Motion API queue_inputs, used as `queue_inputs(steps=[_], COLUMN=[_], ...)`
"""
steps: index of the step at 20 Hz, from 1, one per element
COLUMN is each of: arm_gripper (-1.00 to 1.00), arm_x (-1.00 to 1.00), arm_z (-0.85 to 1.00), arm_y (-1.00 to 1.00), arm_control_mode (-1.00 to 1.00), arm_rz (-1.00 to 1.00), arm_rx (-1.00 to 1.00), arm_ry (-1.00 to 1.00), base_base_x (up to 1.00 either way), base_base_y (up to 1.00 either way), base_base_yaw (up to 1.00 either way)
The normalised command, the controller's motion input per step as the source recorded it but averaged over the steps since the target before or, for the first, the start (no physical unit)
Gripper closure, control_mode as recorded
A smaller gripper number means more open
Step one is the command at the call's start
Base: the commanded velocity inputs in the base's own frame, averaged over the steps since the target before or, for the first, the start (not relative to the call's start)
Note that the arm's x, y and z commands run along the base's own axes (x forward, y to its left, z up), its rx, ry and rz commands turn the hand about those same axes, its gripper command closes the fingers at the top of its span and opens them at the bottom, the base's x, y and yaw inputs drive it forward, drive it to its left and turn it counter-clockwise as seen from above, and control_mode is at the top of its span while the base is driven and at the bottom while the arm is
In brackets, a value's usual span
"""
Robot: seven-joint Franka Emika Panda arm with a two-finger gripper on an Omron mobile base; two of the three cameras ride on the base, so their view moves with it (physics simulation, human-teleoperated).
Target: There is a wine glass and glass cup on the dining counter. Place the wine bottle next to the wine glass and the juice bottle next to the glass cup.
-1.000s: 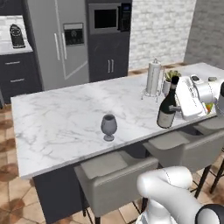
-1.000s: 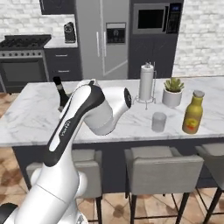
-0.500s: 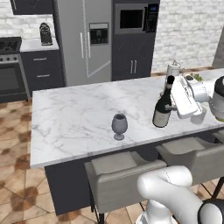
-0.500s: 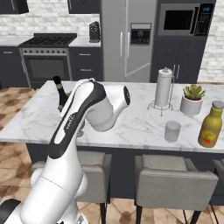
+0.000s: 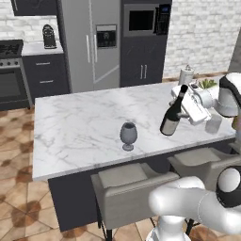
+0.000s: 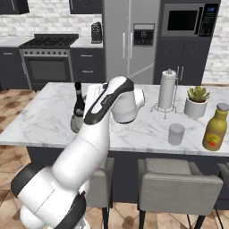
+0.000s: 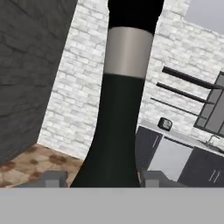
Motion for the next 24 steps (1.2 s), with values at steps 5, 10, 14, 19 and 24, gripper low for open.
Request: queue_inputs(steps=[5,10,14,19,24], arm_gripper=[1.0,1.0,1.0,1.0,1.0], arm_x=[0.82,0.61,0.35,0.44,0.27], arm_z=[-0.84,-0.53,-0.38,-0.52,-0.48], arm_y=[-0.05,-0.06,-0.12,0.0,0.0], arm_control_mode=[-1.0,-1.0,-1.0,-1.0,-1.0], arm_rz=[0.26,0.21,0.15,0.09,0.06], arm_rx=[0.0,0.0,0.0,0.0,0.0], arm_ry=[0.02,0.02,0.0,0.0,0.0], base_base_x=[0.0,0.0,0.0,0.0,0.0], base_base_y=[0.0,0.0,0.0,0.0,0.0], base_base_yaw=[0.0,0.0,0.0,0.0,0.0])
